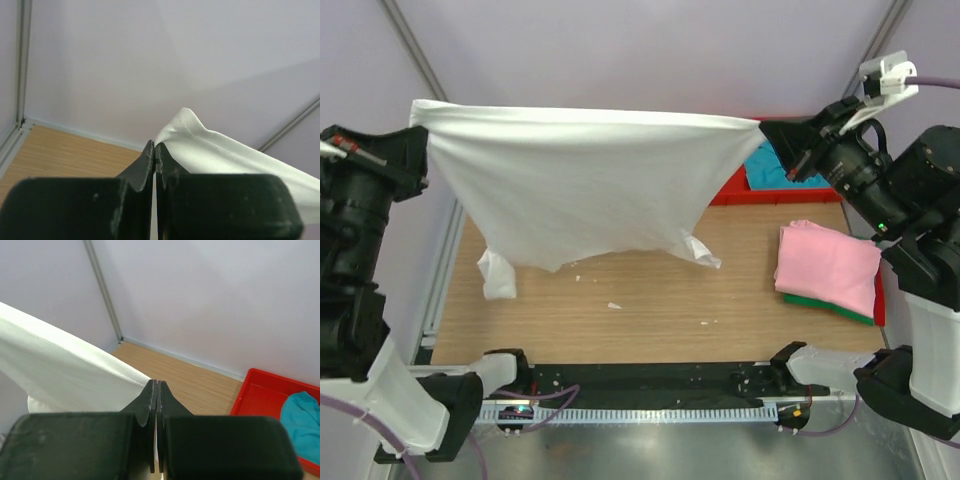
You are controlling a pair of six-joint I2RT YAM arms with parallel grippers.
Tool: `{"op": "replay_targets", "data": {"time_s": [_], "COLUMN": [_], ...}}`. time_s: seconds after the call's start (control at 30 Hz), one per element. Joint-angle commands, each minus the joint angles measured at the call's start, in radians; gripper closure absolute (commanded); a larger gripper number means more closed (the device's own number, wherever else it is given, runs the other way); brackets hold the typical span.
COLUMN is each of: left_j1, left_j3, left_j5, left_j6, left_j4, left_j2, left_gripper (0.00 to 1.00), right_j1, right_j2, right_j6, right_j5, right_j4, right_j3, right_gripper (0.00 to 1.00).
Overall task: Fold and stack the t-shirts
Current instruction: Flatten the tshirt out
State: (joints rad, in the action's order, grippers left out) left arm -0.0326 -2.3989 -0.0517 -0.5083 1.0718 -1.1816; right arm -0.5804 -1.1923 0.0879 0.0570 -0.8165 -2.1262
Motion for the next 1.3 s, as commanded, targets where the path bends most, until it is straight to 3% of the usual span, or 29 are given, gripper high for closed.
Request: {"op": "replay_targets", "data": {"time_s": [0.0,0.13,0.27,0.43,0.57,0.67,0.8,0.9,1.0,1.03,1.07,1.1,1.13,1.17,1.2,1.27], "left_j1": [-0.006,-0.004,0.005,0.192,0.289,0.348,0.442,0.494,0.507,0.508,0.507,0.505,0.504,0.496,0.488,0.444], "left_j3": [-0.094,-0.094,-0.047,0.064,-0.082,-0.146,-0.167,-0.207,-0.21,-0.209,-0.207,-0.201,-0.194,-0.165,-0.149,-0.07], "left_j5": [0.113,0.066,-0.054,0.08,0.079,0.024,0.03,0.006,-0.04,-0.039,-0.037,-0.022,0.016,0.038,0.044,0.107], "left_j6": [0.021,0.031,0.033,0.108,0.108,0.09,0.094,0.051,-0.036,-0.045,-0.044,-0.023,-0.006,0.013,0.022,-0.018], "left_j4": [0.033,-0.004,-0.064,-0.19,-0.243,-0.307,-0.53,-0.631,-0.705,-0.71,-0.705,-0.693,-0.675,-0.635,-0.606,-0.502], "left_j2": [-0.013,-0.16,-0.347,-0.582,-0.948,-1.11,-1.317,-1.388,-1.415,-1.402,-1.385,-1.367,-1.342,-1.27,-1.233,-1.091], "left_gripper": [1.0,1.0,1.0,1.0,1.0,1.0,1.0,0.99,0.85,0.53,0.25,0.05,0.0,0.0,0.0,0.0], "right_j1": [0.002,0.002,0.002,0.004,0.088,0.157,0.209,0.25,0.303,0.309,0.312,0.317,0.318,0.318,0.318,0.318], "right_j2": [0.008,0.014,0.026,0.022,0.002,-0.059,-0.141,-0.222,-0.277,-0.282,-0.286,-0.286,-0.288,-0.291,-0.294,-0.316], "right_j6": [0.053,0.122,0.16,0.246,0.3,0.329,0.323,0.302,0.276,0.253,0.248,0.243,0.24,0.23,0.225,0.191], "right_j5": [-0.123,-0.065,0.073,0.211,0.161,0.073,0.099,0.164,0.173,0.162,0.158,0.147,0.136,0.13,0.116,0.093], "right_j4": [-0.085,-0.133,-0.142,-0.125,-0.003,0.034,0.037,-0.031,-0.096,-0.101,-0.104,-0.104,-0.102,-0.104,-0.108,-0.11], "right_j3": [-0.001,0.043,0.245,0.581,0.856,0.989,1.042,1.026,0.996,0.982,0.97,0.956,0.918,0.889,0.855,0.738], "right_gripper": [0.99,0.99,0.99,0.99,0.99,0.99,0.99,0.99,0.99,0.99,0.84,0.67,0.5,0.2,0.1,0.0]}}
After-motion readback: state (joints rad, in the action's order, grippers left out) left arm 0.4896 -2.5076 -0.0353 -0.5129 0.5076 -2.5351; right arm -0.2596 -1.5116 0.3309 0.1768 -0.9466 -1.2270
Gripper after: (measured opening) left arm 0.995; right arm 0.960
